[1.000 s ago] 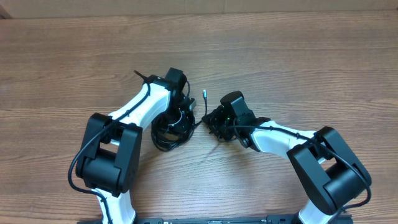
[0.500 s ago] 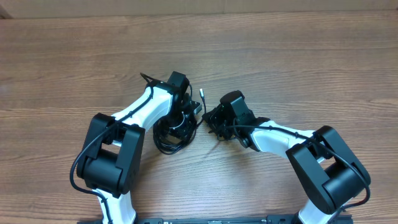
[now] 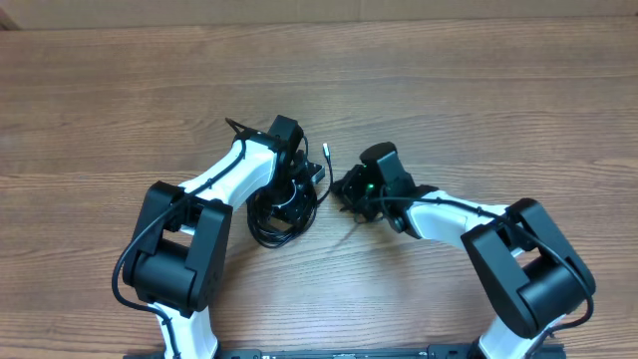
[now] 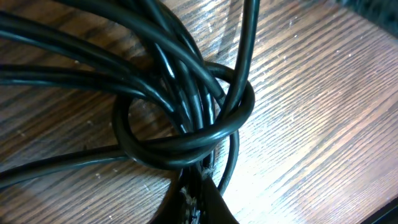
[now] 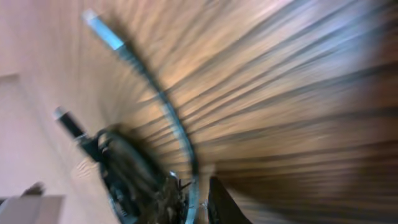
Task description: Untangle cables
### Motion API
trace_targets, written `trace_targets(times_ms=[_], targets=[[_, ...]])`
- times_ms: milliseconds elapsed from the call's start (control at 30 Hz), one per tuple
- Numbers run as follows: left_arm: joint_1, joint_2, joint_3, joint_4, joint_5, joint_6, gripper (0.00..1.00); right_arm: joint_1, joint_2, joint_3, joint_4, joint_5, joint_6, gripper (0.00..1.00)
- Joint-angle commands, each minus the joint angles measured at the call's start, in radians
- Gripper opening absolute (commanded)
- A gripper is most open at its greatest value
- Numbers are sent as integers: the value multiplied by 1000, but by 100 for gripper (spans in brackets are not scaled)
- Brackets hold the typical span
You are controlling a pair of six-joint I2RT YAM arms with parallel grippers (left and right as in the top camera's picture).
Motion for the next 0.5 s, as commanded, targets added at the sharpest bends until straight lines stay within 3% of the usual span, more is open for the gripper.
trace_targets(times_ms=[0,200,400,467], targets=[[-13,-9,-25,12,-6,-11,4,-9,11,-1,-16,0,-21,24],[-12,-79,5,14,-4,-39,6,-9,11,-1,0,3,-21,31],[-12,-121,89,-129,-11,-43,32,-18,11,8,35,-64,-72,32],[-11,-130,140,-195,-36,-100,32,-44,10,37,28,-157,-153,34]])
